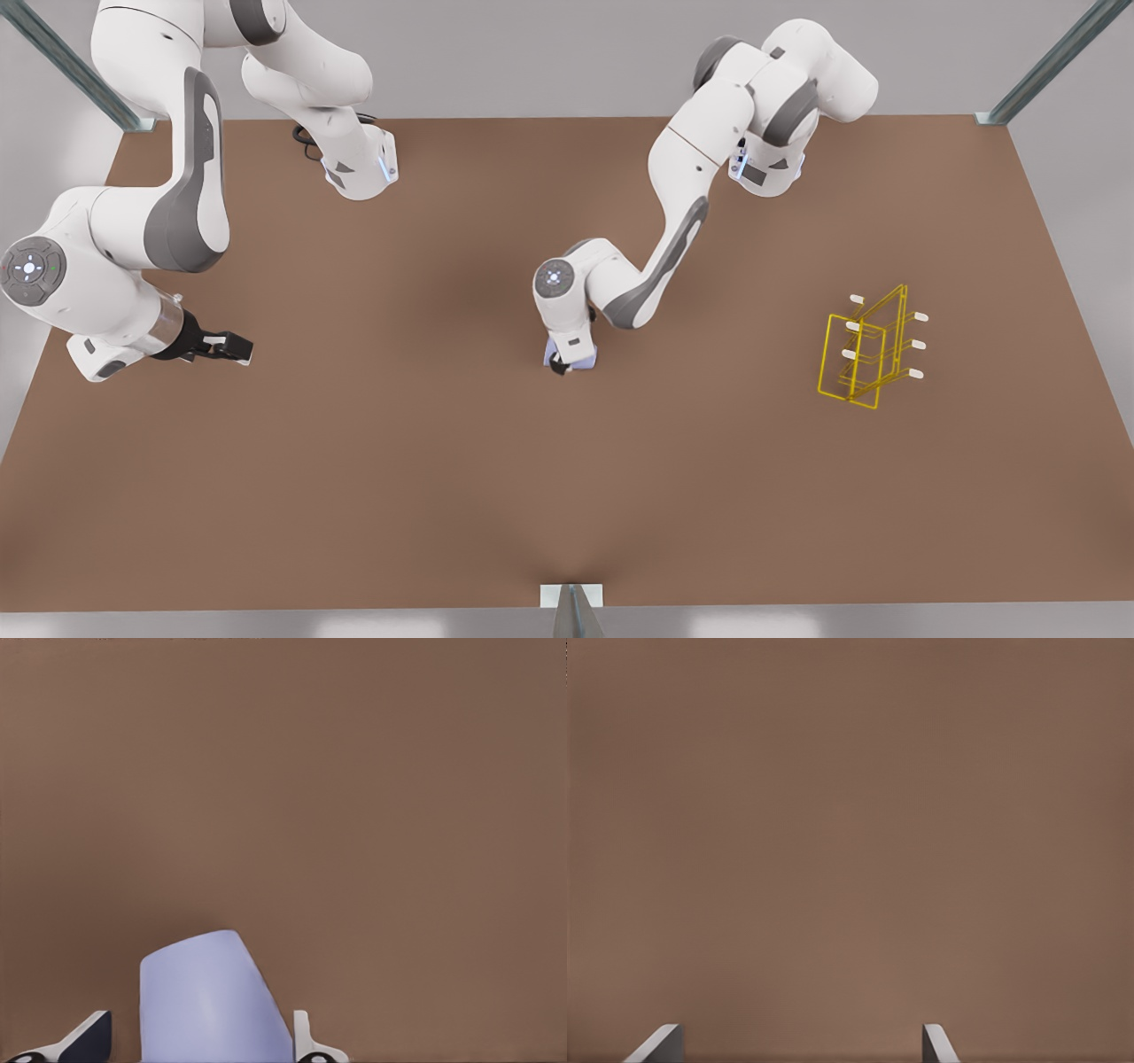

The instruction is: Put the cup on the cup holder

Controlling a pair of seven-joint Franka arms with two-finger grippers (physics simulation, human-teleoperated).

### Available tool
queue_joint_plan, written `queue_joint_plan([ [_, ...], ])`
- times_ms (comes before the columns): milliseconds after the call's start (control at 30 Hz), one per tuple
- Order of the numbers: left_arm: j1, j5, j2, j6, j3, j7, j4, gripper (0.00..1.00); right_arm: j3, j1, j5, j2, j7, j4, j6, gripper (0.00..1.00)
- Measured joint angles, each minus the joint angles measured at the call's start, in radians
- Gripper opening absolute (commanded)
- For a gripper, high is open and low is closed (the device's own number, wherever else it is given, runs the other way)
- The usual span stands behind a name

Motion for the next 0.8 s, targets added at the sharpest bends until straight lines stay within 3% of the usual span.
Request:
queue_joint_plan([
  [800, 0.042, -0.193, -0.016, 0.011, 0.012, 0.168, -0.02, 1.0, -0.001, -0.001, 0.001, 0.007, 0.0, 0.005, 0.004, 1.0],
])
